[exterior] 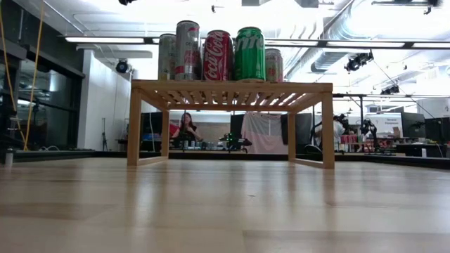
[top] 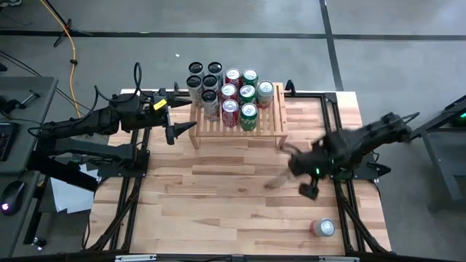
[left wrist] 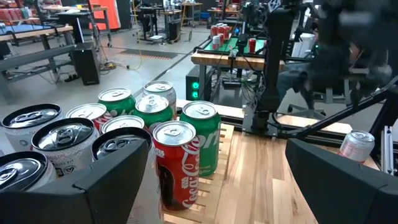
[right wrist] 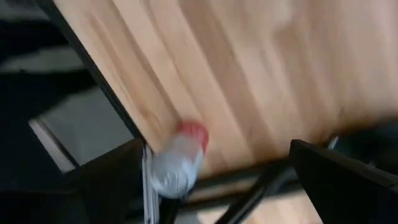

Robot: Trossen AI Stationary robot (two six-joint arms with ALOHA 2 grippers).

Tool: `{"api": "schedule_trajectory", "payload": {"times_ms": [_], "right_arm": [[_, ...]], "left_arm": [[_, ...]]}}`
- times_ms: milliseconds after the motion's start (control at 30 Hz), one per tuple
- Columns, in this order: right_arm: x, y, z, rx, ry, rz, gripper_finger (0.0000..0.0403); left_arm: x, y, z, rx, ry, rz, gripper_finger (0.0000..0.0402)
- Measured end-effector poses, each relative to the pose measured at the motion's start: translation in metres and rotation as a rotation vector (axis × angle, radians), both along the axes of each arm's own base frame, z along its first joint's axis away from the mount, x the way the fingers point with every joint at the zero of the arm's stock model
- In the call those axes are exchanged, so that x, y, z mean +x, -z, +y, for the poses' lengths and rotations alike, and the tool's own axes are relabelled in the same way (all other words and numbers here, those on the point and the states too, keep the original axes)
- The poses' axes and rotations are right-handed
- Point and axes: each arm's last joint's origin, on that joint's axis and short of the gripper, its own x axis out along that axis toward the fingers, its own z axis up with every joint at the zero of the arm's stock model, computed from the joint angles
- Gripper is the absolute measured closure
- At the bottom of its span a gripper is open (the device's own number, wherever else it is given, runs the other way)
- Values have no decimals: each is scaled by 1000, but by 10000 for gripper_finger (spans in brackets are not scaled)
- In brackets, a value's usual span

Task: Place canned beverage on shelf
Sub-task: Put the pink white soda can on the shelf aligned with other pink white soda can

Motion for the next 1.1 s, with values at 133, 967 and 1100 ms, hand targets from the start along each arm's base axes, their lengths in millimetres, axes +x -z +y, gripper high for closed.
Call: {"api": "schedule_trajectory", "payload": {"times_ms": [133,967,1100], "right_arm": [[-15,35,33,10,70,164,13],[-64,102,118,59,789,485,13],[-60,108,124,56,808,484,13]], "left_arm": [[0,0,0,0,0,0,28],[0,0,0,1,0,0,28],[0,0,0,1,0,0,28]]}}
